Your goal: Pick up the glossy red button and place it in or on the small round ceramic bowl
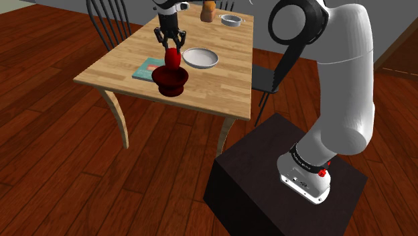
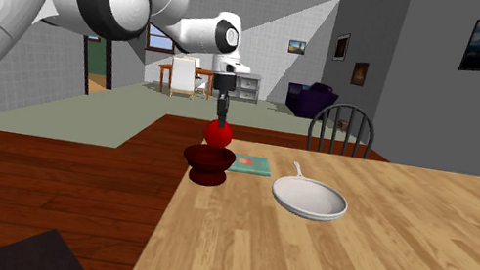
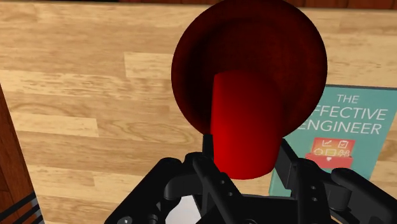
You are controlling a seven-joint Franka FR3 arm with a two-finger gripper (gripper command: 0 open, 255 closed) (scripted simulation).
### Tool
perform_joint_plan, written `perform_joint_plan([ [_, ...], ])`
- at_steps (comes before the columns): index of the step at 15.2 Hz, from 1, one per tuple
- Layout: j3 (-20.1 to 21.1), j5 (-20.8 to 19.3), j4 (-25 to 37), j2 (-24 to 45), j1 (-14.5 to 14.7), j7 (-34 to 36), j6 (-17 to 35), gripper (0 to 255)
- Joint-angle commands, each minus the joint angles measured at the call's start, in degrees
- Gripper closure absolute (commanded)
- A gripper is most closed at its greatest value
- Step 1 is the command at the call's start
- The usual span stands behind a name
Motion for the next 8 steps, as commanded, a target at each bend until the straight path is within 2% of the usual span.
perform_joint_plan([
  [1, 0.0, 0.0, -1.5, 0.0, -0.1, 0.2, 1.6, 255],
  [8, -0.1, -0.2, -5.7, 0.8, -0.2, 0.7, 6.5, 255],
])
